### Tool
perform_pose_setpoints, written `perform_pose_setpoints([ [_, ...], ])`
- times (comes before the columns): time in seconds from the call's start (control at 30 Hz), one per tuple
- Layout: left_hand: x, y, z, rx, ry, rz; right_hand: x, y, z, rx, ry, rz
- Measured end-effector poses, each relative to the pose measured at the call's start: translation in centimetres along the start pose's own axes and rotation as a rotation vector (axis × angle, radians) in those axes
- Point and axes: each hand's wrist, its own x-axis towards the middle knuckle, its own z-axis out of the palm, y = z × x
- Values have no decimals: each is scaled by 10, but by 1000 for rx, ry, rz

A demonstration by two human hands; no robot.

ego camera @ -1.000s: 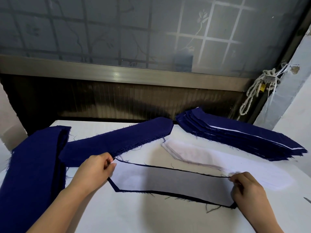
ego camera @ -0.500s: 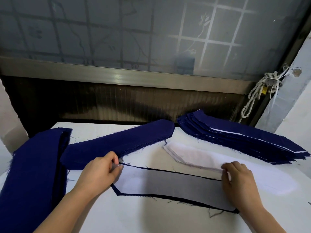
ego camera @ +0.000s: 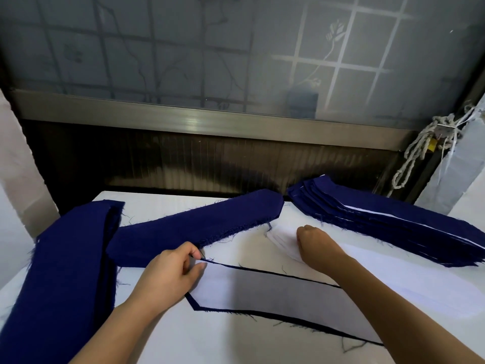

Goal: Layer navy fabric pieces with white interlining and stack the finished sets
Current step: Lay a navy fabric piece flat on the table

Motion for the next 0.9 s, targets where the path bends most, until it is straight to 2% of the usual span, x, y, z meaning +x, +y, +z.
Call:
perform_pose_setpoints([
  [0.27, -1, -1, -1, -9, -6, -8, 1, 8, 2, 87, -31, 57],
  [0.43, 1, 0, 0, -4, -10, -2, -2, 11, -4, 171, -40, 18],
  [0.7, 0, -1, -1, -5, -11, -7, 5, 6, -8, 2, -83, -47],
  [0.9, -1, 0, -1, -3, -1, -3, 5, 11, -9, 107, -82, -1],
])
